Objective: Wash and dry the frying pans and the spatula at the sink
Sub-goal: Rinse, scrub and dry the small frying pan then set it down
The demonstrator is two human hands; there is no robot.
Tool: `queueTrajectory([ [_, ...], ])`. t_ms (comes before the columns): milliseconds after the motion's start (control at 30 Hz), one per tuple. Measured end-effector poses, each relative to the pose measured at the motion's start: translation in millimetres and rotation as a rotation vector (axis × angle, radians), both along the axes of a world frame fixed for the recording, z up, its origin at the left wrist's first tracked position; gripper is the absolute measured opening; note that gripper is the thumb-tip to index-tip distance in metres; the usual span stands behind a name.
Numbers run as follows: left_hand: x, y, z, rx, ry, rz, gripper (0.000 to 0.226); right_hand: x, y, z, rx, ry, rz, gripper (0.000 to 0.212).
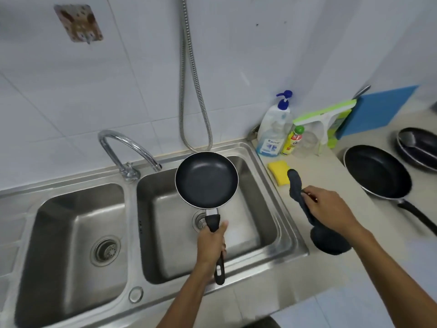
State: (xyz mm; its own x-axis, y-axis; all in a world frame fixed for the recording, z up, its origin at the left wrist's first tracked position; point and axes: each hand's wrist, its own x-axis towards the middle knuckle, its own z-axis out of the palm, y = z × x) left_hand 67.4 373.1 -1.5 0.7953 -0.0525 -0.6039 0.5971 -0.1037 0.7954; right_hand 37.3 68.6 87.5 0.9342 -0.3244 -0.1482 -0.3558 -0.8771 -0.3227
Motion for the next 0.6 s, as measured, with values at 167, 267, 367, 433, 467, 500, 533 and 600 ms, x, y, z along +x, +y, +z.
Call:
queueTrajectory([
  [167,-12,-19,13,-0.088,-0.035,-0.034,0.038,-71,-16,-81,-0.232,0.184,-0.095,0.049],
  [267,-20,-28,18,-0.143,-0.056,-0.034,0.038,-114,-22,-161,-0.310,0.453,-0.027,0.074],
  [367,-25,-37,23,-0.172,-0.073,-0.022,0.038,-109,7,-142,-0.281,0.407,-0.089,0.082],
  [433,-26,-45,21,-0.162,-0.081,-0.024,0.044,-93,27,-119,-0.237,0.384,-0.179,0.080],
  [467,-26,-50,19,-0.148,-0.092,-0.032,0.049,-87,38,-107,-0.179,0.316,-0.186,0.079],
  [500,-27,-56,17,-0.121,-0.105,-0.042,0.056,-83,50,-98,-0.092,0.203,-0.177,0.080],
  [533,-25,-62,15,-0.089,-0.117,-0.052,0.062,-77,66,-86,0.039,0.090,-0.176,0.079],
  [600,-25,-78,14,-0.031,-0.138,-0.050,0.070,-70,93,-61,0.414,0.042,-0.173,0.062],
])
